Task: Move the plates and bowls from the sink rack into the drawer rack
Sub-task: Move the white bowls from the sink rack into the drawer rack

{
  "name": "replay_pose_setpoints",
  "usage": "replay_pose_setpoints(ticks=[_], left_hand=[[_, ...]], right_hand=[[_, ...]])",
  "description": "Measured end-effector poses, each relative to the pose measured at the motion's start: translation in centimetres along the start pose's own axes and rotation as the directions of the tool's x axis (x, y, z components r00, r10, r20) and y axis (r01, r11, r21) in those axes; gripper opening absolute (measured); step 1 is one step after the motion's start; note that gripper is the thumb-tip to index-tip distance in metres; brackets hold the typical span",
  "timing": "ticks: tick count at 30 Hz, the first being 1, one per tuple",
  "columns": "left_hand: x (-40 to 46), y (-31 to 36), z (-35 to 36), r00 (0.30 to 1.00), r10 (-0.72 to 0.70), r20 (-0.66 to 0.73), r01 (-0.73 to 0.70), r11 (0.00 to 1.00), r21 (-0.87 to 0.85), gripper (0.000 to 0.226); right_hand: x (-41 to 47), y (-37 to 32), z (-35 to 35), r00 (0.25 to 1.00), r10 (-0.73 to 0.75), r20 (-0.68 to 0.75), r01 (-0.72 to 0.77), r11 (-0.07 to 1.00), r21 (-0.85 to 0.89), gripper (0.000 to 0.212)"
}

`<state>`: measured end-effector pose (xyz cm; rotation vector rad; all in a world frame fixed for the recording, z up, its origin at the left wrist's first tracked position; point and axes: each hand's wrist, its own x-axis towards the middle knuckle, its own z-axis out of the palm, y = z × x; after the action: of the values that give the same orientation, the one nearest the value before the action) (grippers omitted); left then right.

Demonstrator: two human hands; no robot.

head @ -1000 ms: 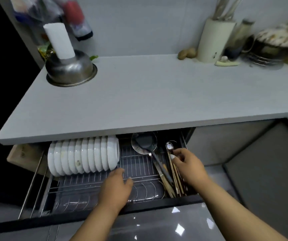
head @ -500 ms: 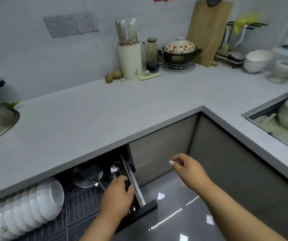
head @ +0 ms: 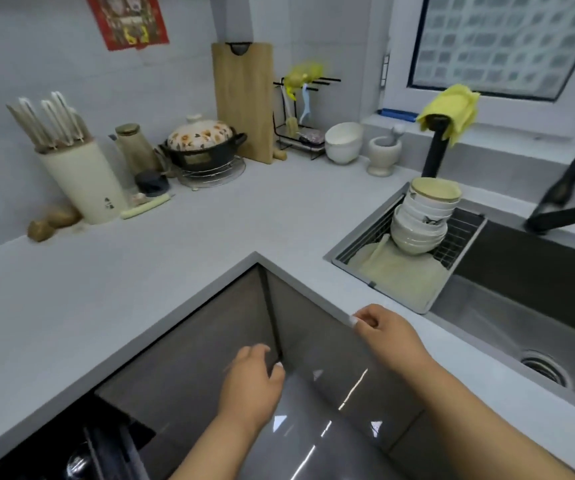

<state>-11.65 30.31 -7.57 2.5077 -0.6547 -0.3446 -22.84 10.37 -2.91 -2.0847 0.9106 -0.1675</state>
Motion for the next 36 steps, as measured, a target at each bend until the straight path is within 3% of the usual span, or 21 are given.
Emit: replay_pose_setpoints(ticks=[11, 19, 23, 30, 36], left_hand=[[10.1, 7.7, 4.4, 0.958, 0.254, 0.136, -0.264, 0.962, 0.069, 0.072], [19.9, 11.9, 7.5, 0.902, 0.310, 0.301, -0.393, 0.880, 0.268, 0.084], [23.2, 12.2, 8.6, 0.872, 0.406, 0.275, -0.482, 0.813, 0.327, 0.083], [24.6, 11.9, 9.2, 0.849, 0.492, 0.191, -0.528, 0.798, 0.291, 0.079], [25.1, 11.8, 9.6, 0.843, 0.487, 0.228, -0.537, 0.771, 0.342, 0.077]], right_hand=[[4.7, 4.6, -6.1, 0.968, 0.181, -0.173, -0.163, 0.980, 0.115, 0.015], [15.9, 3.1, -11.4, 0.868, 0.195, -0.456, -0.172, 0.981, 0.093, 0.016], [21.7, 2.8, -13.7, 0.828, 0.197, -0.525, -0.185, 0.980, 0.076, 0.030], [28.5, 3.9, -15.3, 0.848, 0.253, -0.465, -0.311, 0.949, -0.050, 0.043], [30.4, 3.5, -16.0, 0.891, 0.218, -0.398, -0.361, 0.873, -0.328, 0.021]])
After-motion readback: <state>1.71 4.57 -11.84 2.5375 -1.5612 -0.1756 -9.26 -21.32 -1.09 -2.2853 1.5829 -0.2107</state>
